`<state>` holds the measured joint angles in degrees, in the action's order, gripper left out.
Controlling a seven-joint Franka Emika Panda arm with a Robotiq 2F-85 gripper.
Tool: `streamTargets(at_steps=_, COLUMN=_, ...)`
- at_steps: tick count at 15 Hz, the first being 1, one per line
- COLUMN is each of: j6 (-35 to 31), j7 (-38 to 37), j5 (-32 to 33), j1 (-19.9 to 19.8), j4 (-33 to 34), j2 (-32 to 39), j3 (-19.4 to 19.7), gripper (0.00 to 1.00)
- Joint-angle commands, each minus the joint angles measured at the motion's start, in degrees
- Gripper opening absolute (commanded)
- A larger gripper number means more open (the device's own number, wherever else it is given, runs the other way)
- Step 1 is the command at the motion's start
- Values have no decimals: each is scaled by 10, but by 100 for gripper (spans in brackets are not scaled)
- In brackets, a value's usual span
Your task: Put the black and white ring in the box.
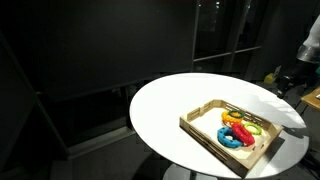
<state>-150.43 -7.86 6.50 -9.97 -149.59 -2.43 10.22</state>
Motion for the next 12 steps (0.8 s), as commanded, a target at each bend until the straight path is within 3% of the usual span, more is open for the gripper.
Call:
streamTargets(at_steps=1, j6=-4, j7=-49, j5=-20, j1=2, j4=7, j2=18, j3=-7, gripper=100)
streamTargets(at_steps=12, j6=-41, j7=-265, j5=-19, j1=29, j4=15, j2=71, j3=-10, gripper=100)
